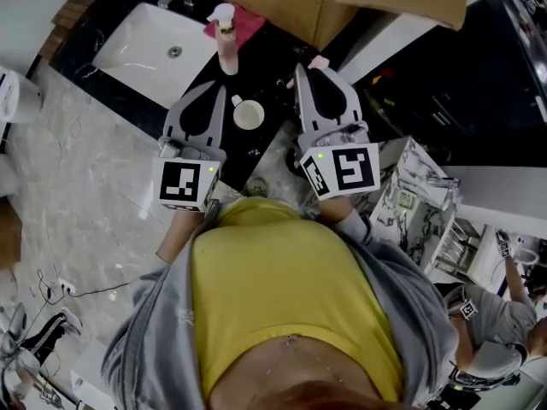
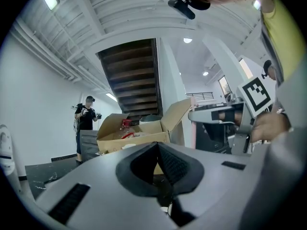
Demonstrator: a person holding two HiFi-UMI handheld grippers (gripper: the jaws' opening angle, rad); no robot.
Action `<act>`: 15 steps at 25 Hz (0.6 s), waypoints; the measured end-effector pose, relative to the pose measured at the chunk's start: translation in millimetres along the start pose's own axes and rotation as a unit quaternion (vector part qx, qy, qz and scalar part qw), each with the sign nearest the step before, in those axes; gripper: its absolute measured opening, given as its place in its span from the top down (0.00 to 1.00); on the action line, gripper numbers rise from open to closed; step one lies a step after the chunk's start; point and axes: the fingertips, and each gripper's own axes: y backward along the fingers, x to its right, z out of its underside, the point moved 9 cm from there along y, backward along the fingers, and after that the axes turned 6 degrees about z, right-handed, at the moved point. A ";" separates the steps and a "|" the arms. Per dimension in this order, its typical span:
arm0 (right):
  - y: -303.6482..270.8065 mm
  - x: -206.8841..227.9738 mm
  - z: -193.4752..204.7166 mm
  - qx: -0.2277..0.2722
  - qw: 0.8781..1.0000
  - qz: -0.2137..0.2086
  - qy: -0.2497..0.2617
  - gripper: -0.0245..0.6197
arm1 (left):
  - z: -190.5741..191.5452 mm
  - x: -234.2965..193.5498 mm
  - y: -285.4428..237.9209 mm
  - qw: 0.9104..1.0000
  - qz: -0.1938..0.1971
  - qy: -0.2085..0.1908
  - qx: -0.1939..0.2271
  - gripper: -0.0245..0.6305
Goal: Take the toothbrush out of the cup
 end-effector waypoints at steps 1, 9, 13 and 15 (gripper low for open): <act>0.7 0.1 1.7 -0.003 1.000 0.003 -0.001 0.92 | -1.1 -0.2 0.0 1.000 0.000 0.000 0.000 0.96; 1.6 3.7 6.6 -0.012 1.000 0.012 -0.008 0.92 | -3.5 -3.3 -2.2 1.000 -0.002 -0.002 0.003 0.96; 0.6 4.4 7.9 -0.013 1.000 0.014 -0.011 0.92 | -3.4 -3.7 -3.3 1.000 0.000 0.001 0.002 0.96; 0.8 4.2 9.2 -0.013 1.000 0.016 -0.012 0.92 | -2.7 -4.0 -3.2 1.000 0.000 0.001 0.001 0.96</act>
